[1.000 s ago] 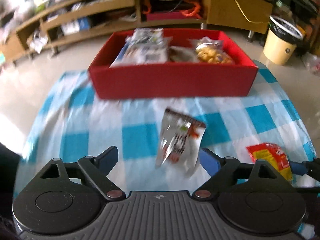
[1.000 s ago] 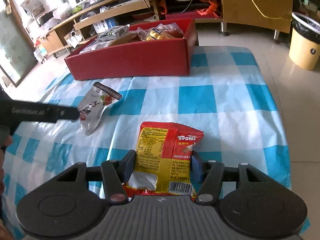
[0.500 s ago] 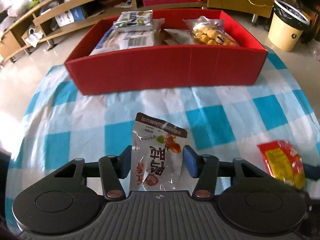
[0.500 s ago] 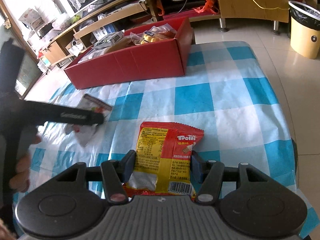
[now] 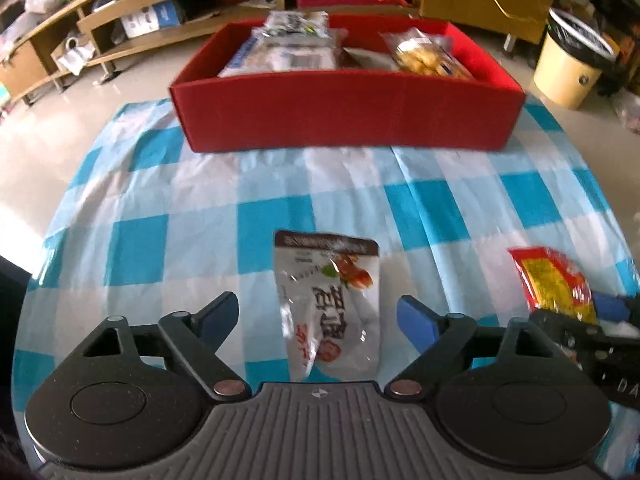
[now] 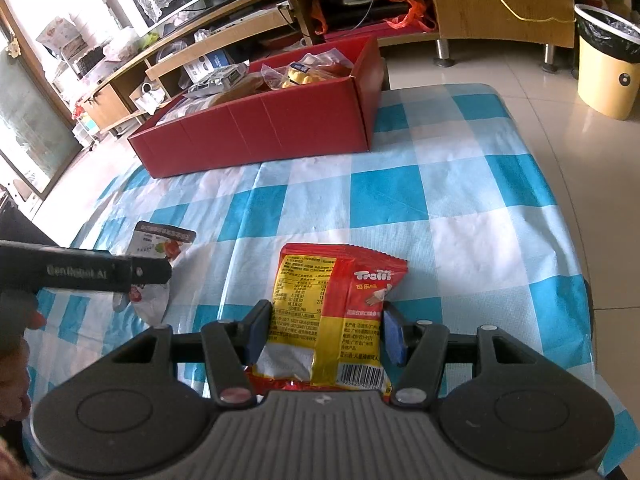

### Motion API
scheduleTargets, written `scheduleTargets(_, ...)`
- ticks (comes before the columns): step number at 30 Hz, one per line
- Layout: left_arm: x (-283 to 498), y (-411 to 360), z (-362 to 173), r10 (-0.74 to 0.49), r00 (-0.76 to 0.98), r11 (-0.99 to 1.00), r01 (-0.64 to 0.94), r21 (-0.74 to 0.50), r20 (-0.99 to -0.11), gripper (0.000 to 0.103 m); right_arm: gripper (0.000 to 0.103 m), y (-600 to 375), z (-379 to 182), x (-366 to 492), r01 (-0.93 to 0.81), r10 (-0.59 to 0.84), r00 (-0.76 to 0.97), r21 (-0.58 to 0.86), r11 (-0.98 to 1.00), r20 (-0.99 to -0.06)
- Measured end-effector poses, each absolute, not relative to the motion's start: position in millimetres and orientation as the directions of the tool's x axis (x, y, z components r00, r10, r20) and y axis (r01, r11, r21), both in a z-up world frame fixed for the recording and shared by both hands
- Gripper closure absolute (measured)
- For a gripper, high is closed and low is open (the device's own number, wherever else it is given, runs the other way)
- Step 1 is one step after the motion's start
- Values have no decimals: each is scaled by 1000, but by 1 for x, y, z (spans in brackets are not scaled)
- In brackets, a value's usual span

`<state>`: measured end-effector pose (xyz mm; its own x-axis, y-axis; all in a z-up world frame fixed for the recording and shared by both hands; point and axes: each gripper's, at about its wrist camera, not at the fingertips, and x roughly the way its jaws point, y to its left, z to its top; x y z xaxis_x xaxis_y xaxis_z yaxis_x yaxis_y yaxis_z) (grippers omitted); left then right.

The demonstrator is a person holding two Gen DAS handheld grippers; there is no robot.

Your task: Organize snacks

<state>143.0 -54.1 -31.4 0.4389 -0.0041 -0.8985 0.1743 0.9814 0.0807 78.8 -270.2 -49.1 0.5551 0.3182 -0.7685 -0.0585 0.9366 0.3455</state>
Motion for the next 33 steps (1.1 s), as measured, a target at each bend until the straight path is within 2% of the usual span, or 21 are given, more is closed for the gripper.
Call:
scheduleTargets(4, 137, -65, -45, 42, 446, 970, 197, 144, -894, 22, 49, -271, -49, 79, -63, 324, 553, 348, 935, -768)
scheduleTargets(5, 135, -64, -44, 31, 448, 972, 195, 132, -893, 32, 49, -271, -50, 79, -63, 325, 550, 350, 935, -769)
scheduleTargets(7, 133, -61, -41, -8, 436, 976, 199, 88, -900, 42, 49, -272, -49, 78, -67, 328, 551, 351, 934, -767)
scheduleTargets(12, 132, -57, -37, 17, 427, 981, 169, 98, -904, 44, 49, -270, -48, 76, -81, 339, 551, 356, 931, -763)
scheduleTargets(20, 121, -53, -26, -11, 440, 981, 180, 77, -898, 44, 50, -263, -43, 68, -98, 350, 556, 360, 928, -754)
scheduleTargets(33, 96, -37, 8, -61, 539, 975, 213, 65, -840, 43, 50, -241, -11, 32, -93, 316, 591, 327, 941, -742)
